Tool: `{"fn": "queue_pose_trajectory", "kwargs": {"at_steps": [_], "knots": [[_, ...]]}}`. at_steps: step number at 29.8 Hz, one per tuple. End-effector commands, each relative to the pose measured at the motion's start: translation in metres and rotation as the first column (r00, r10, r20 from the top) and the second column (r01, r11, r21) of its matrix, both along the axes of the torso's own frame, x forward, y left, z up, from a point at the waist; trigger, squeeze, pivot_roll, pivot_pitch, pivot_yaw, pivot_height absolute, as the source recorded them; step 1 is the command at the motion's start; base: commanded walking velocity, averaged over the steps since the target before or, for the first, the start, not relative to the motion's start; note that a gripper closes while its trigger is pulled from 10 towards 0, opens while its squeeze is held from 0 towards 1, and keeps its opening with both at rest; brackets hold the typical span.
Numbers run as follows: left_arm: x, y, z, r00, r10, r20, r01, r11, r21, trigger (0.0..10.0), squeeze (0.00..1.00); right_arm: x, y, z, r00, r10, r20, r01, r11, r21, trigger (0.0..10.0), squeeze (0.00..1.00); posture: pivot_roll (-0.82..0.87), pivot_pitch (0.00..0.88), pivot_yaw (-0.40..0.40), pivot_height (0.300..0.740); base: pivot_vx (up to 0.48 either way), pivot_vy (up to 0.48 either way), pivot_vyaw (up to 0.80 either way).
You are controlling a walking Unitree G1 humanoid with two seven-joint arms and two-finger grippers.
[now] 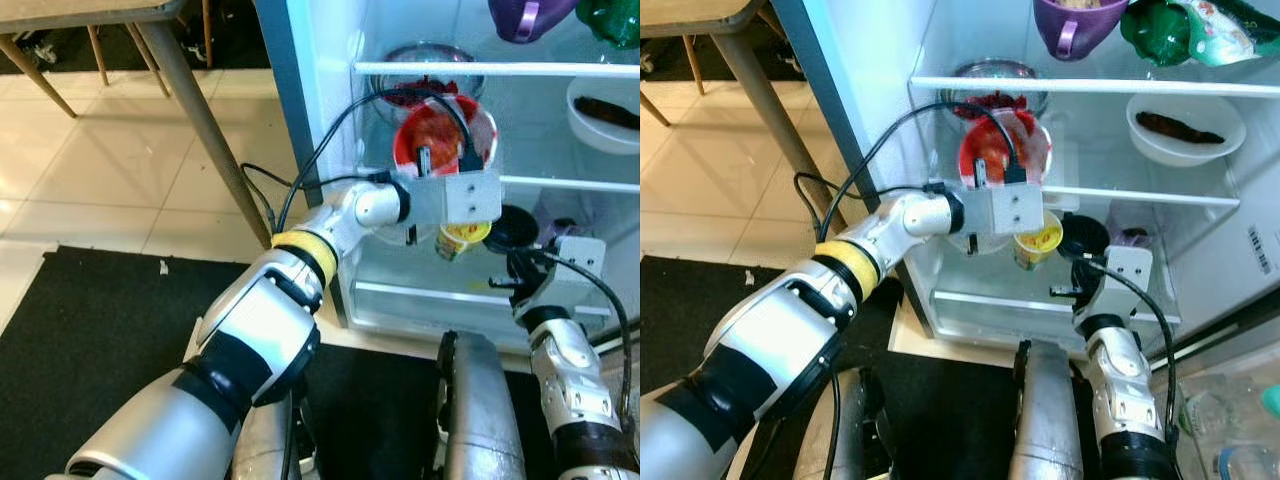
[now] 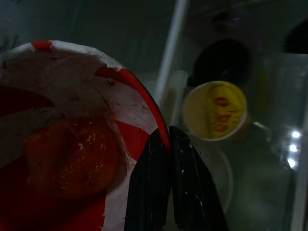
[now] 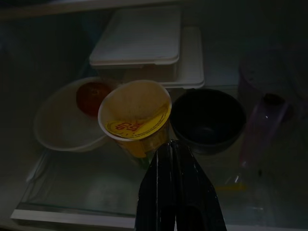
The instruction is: Restocking fridge
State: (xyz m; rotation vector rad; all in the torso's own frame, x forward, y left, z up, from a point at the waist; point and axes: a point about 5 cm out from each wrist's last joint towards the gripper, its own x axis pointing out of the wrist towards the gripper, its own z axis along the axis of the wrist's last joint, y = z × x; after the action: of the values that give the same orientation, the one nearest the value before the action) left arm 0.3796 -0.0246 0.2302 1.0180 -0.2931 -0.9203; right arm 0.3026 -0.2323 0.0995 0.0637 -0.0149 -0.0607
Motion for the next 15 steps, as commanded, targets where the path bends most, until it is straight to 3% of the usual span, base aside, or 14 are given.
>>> {"fn": "queue_pose_trajectory", "kwargs": {"at_steps": [1,8,15], "knots": [[0.009,0.011,0.011,0.995,0.094,0.014,-0.093,0.993,-0.066,10.0,0.00,-0.006,0.003,-0.005,1.000,-0.002,-0.027,0.002,1.000,0.012,10.0,0.00,-0.12,0.317,0.118,0.515,0.000,0.000,0.00],[0.014,0.016,0.018,0.986,0.165,-0.016,-0.166,0.976,-0.144,10.0,0.00,-0.010,0.005,-0.002,1.000,0.001,-0.022,-0.001,1.000,0.014,10.0,0.00,-0.13,0.337,0.120,0.515,0.000,0.000,0.00],[0.017,0.019,0.024,0.981,0.192,-0.029,-0.194,0.966,-0.169,10.0,0.00,-0.012,0.006,0.000,1.000,0.004,-0.022,-0.003,1.000,0.014,10.0,0.00,-0.13,0.345,0.121,0.515,0.000,0.000,0.00]]}}
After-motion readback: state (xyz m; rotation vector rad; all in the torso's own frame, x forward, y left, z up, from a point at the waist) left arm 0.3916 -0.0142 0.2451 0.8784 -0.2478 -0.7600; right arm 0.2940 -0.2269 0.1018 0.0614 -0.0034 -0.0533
